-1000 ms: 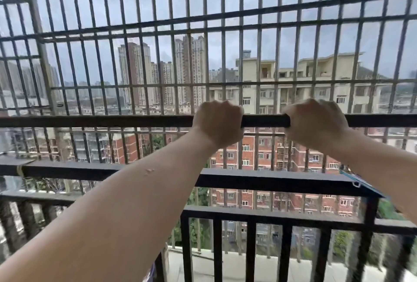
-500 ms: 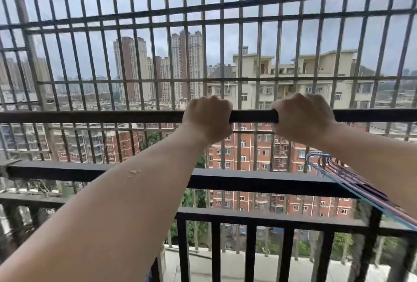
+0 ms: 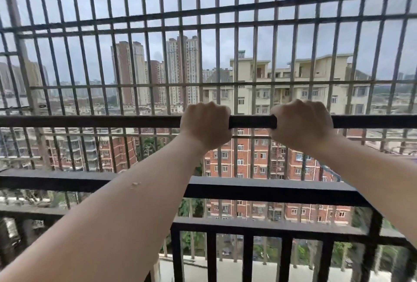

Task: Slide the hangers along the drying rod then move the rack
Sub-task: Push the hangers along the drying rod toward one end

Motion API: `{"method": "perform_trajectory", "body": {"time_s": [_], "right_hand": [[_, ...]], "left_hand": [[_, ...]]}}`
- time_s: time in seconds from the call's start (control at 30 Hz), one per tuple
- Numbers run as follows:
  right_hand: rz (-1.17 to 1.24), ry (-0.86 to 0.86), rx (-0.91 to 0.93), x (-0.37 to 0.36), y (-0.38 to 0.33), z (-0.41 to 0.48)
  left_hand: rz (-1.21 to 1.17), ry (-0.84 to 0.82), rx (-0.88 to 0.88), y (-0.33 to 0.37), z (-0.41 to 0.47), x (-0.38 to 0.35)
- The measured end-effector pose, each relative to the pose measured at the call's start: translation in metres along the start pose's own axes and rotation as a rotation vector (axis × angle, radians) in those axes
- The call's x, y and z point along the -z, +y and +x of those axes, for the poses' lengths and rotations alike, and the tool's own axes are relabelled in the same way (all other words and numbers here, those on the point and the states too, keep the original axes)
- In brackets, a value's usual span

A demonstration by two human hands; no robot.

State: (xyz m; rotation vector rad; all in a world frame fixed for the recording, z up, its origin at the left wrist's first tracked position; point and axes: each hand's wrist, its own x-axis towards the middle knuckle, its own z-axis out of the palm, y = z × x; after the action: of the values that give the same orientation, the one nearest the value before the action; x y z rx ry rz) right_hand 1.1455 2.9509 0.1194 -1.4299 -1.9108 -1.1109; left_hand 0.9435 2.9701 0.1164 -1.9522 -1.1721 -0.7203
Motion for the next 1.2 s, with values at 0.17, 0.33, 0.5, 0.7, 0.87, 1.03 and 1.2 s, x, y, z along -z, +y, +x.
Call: {"method": "perform_trajectory", "body": {"time_s": [0.17, 0.33, 0.5, 0.7, 0.87, 1.03, 1.2], "right_hand": [[0.011, 0.001, -0.02, -0.008, 0.003, 0.004], [0.008, -0.012, -0.026, -0.01, -0.001, 0.006], [-0.002, -0.013, -0.035, 0.004, -0.002, -0.004], [-0.003, -0.027, -0.042, 0.031, -0.015, -0.02], [0.036, -0.065, -0.082, 0.046, -0.018, -0.036], [0.117, -0.067, -0.172, 0.062, -0.035, -0.048], [0.09, -0.141, -0.165, 0.076, -0.057, -0.063]], "left_hand": [[0.001, 0.025, 0.025, 0.002, 0.007, -0.008], [-0.006, 0.034, 0.025, -0.002, 0.006, -0.012], [-0.018, 0.052, 0.029, 0.006, 0.0, -0.002], [-0.011, 0.075, 0.012, 0.008, -0.019, 0.017], [-0.007, 0.093, -0.007, 0.017, -0.033, 0.032], [-0.05, 0.069, 0.004, 0.017, -0.051, 0.05], [-0.071, -0.001, 0.019, 0.023, -0.079, 0.06]]}}
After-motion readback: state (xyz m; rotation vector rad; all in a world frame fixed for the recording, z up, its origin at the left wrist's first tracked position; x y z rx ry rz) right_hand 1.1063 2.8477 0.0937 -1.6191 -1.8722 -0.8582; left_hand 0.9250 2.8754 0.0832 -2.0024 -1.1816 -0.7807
